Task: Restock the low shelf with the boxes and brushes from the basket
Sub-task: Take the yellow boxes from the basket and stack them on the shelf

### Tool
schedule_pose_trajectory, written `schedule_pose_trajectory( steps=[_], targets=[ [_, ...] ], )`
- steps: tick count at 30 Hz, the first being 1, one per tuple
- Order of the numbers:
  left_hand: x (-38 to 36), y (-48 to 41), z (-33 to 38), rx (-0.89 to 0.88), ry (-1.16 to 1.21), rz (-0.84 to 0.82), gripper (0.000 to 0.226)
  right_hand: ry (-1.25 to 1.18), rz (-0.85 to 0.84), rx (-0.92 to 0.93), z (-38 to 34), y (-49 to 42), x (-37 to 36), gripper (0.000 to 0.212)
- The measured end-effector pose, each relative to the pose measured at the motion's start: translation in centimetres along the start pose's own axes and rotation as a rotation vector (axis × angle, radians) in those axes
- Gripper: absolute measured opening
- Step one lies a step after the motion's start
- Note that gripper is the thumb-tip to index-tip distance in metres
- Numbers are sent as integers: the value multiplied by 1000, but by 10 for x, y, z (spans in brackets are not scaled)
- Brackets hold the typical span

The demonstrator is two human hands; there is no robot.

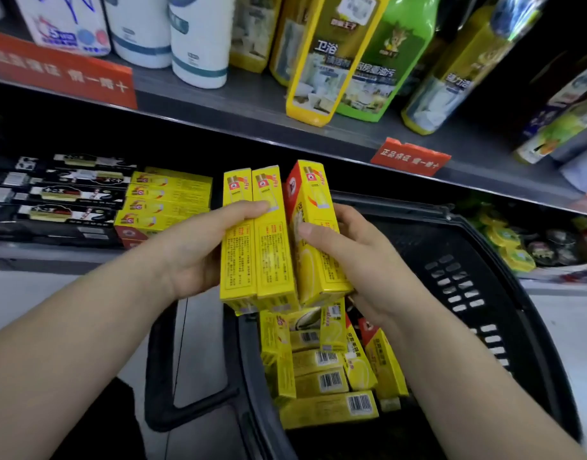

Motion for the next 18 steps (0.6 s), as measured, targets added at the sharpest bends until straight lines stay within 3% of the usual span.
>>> schedule_pose_trajectory(
  steps=[5,8,14,16,18],
  targets=[
    [66,12,0,-3,152,160,43,176,-151,-92,-11,-36,-58,27],
    [101,18,-6,-22,223,235,33,222,-157,-145,-12,-66,-89,16],
    [163,15,-23,-62,419,468,19,387,-172,-134,-6,-137,-139,20],
    [178,10,-30,-70,416,565,20,614,-175,-41,0,-165,-153,28],
    [190,3,-37,-64,426,640,21,1010,-195,83,7,-191,-163,34]
  ],
)
Point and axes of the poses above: each hand's wrist, its own y-axis away from the middle knuckle, its own x-axis out of the back of the hand, z = x × y, the point moved 3 cm from there along -y, towards the middle knuckle, and after that the axes turned 11 degrees about -y, right-handed, at the moved point
